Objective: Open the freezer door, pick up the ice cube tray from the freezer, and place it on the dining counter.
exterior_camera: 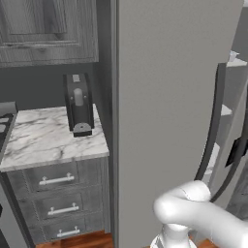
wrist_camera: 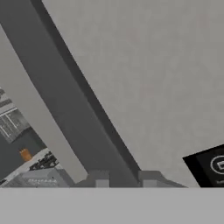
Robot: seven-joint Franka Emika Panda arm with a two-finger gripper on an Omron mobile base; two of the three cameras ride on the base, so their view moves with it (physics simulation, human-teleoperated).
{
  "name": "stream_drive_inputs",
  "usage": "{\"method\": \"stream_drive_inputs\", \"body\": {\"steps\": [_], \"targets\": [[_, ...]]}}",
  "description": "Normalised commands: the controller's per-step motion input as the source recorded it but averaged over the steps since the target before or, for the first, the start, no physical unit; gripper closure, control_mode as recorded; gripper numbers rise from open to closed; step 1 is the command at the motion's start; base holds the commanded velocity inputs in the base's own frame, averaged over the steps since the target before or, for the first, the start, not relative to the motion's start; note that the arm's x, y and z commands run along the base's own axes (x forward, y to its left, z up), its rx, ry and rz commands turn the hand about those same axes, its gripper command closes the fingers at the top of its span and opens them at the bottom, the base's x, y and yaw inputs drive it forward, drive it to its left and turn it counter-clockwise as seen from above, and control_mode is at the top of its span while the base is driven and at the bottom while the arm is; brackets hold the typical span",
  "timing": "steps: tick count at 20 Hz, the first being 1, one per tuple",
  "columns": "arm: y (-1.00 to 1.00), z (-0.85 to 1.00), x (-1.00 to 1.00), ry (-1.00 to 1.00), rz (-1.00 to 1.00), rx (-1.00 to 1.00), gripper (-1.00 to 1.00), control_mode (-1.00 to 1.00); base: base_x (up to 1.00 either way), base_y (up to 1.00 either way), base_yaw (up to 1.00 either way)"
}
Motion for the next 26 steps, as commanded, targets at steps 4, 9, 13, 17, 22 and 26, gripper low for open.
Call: {"method": "stream_drive_inputs", "body": {"steps": [4, 9, 13, 17, 22, 26], "targets": [[-0.67, 0.0, -0.67, 0.0, -0.1, -0.07, 1.0, -1.0, 0.0, 0.0, 0.0], [-0.68, 0.0, -0.67, 0.0, -0.11, -0.08, -1.0, -1.0, 0.0, 0.0, 0.0], [-0.13, 0.05, -0.77, 0.0, -0.14, -0.17, -1.0, -1.0, 0.0, 0.0, 0.0], [1.0, 0.79, -0.79, 0.0, -0.11, -0.52, -1.0, -1.0, 0.0, 0.0, 0.0], [1.0, 1.0, -0.31, 0.0, 0.0, -0.87, -1.0, -1.0, 0.0, 0.0, 0.0], [1.0, 1.0, -0.03, 0.0, 0.0, -0.97, -1.0, -1.0, 0.0, 0.0, 0.0]]}}
